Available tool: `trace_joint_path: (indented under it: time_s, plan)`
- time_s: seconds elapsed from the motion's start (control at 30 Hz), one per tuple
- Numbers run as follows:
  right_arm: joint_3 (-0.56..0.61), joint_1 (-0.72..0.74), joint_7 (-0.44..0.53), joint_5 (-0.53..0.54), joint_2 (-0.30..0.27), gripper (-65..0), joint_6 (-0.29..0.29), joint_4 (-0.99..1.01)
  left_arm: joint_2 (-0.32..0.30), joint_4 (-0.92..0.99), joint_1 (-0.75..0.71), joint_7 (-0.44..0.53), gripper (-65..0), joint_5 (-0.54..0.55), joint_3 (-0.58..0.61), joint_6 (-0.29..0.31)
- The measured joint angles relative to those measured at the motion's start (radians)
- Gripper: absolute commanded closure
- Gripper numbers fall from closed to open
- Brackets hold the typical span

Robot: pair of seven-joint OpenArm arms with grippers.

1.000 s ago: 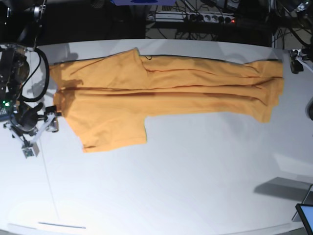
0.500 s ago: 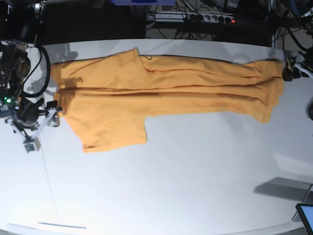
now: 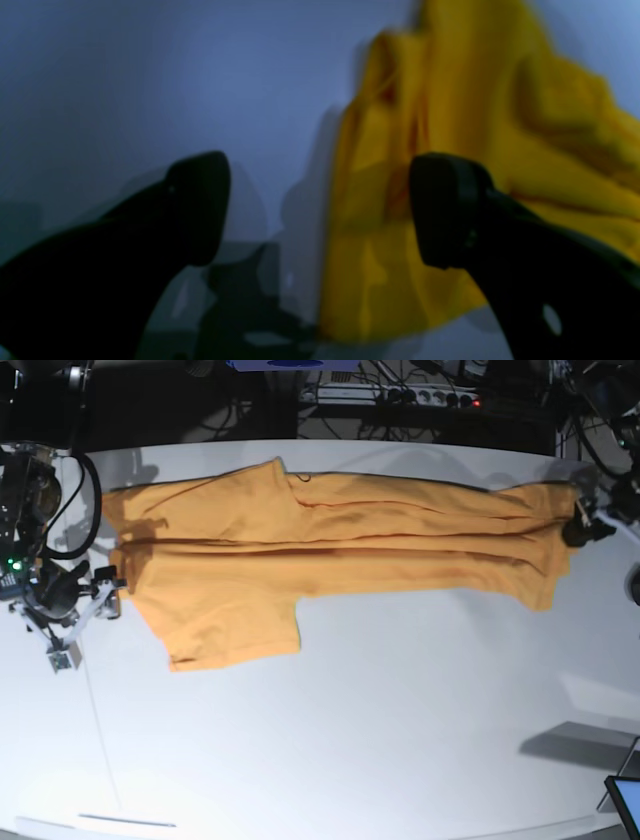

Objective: Fold the T-shirt properly
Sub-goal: 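Lower the left gripper onto the strip's end and grasp it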

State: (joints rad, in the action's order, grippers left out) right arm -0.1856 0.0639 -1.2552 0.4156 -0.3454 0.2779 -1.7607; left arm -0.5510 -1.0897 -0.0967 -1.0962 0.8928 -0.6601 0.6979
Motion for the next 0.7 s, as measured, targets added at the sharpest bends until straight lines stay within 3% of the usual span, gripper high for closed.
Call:
trace_joint_path:
  time_s: [0.3, 0.7]
  plan:
    - [0.000, 0.000, 0.000, 0.000, -0.001, -44.1, 0.000, 0.000, 0.010, 0.002, 0.049, 0.035, -53.1, 0.031, 0.132, 0.010]
    - [0.000, 0.023, 0.005, 0.000, 0.002, -44.1, 0.000, 0.000, 0.039, -0.007, 0.013, 0.072, -53.1, 0.080, 0.134, 0.018]
